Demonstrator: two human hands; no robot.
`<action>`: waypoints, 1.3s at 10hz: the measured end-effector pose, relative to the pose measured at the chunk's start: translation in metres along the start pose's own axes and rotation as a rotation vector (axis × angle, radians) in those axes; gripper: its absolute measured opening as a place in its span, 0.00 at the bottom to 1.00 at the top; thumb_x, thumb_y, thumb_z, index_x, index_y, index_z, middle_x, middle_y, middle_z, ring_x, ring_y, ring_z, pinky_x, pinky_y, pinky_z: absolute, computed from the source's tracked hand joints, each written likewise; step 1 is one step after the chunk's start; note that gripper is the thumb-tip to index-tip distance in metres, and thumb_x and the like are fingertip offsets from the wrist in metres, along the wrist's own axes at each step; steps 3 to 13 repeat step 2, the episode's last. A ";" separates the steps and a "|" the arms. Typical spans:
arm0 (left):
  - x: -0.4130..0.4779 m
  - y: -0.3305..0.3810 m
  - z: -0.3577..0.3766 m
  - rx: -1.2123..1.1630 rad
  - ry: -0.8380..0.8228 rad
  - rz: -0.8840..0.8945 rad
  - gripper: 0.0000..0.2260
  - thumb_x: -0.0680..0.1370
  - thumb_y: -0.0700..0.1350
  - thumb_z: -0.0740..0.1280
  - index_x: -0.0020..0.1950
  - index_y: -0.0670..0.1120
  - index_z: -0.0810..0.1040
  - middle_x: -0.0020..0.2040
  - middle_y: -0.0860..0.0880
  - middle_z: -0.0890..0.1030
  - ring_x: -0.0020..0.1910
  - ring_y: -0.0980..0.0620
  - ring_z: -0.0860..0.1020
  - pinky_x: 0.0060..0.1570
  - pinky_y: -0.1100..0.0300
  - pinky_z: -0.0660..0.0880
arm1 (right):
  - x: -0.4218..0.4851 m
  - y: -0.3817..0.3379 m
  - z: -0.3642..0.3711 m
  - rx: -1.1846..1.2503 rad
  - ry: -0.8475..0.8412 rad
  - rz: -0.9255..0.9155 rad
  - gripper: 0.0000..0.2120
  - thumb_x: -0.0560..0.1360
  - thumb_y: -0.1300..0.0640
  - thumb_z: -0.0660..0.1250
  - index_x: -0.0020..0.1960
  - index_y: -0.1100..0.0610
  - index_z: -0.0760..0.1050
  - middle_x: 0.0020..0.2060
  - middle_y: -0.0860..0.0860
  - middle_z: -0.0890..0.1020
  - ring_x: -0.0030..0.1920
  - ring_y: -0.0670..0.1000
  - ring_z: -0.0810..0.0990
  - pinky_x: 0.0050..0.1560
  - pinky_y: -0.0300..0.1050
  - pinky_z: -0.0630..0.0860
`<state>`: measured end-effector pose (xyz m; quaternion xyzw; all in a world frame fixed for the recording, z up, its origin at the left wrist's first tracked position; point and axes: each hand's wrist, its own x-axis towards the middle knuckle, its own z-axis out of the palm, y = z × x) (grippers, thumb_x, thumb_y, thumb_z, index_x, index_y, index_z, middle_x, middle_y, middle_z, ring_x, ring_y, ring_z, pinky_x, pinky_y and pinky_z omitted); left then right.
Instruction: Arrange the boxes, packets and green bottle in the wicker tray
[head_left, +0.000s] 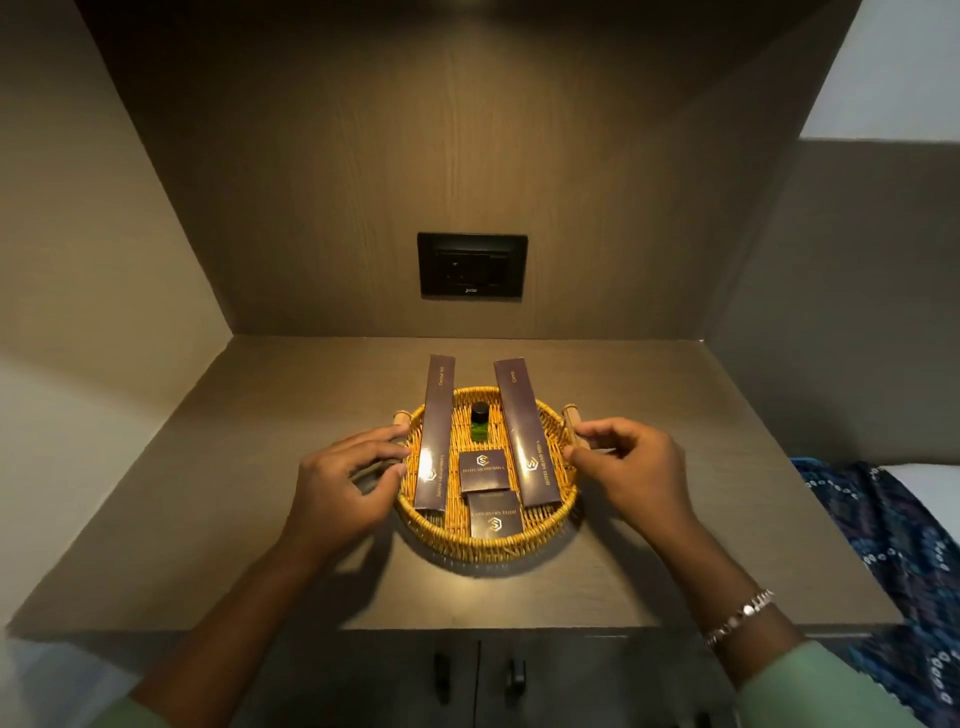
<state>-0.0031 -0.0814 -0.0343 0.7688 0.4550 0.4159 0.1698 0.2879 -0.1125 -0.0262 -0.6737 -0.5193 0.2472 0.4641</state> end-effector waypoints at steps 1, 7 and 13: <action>0.014 -0.008 -0.008 0.011 -0.011 -0.009 0.12 0.70 0.32 0.75 0.51 0.42 0.84 0.56 0.50 0.82 0.56 0.54 0.80 0.59 0.49 0.79 | 0.008 -0.009 0.011 -0.010 0.040 0.001 0.09 0.68 0.59 0.77 0.46 0.49 0.83 0.39 0.45 0.85 0.41 0.44 0.83 0.43 0.44 0.82; 0.018 -0.007 -0.014 0.063 -0.090 -0.081 0.13 0.74 0.40 0.73 0.58 0.46 0.82 0.63 0.51 0.79 0.63 0.53 0.76 0.64 0.43 0.74 | -0.001 -0.017 0.019 -0.019 0.039 -0.006 0.11 0.70 0.56 0.76 0.52 0.54 0.82 0.44 0.50 0.85 0.46 0.50 0.83 0.48 0.49 0.81; 0.018 -0.007 -0.014 0.063 -0.090 -0.081 0.13 0.74 0.40 0.73 0.58 0.46 0.82 0.63 0.51 0.79 0.63 0.53 0.76 0.64 0.43 0.74 | -0.001 -0.017 0.019 -0.019 0.039 -0.006 0.11 0.70 0.56 0.76 0.52 0.54 0.82 0.44 0.50 0.85 0.46 0.50 0.83 0.48 0.49 0.81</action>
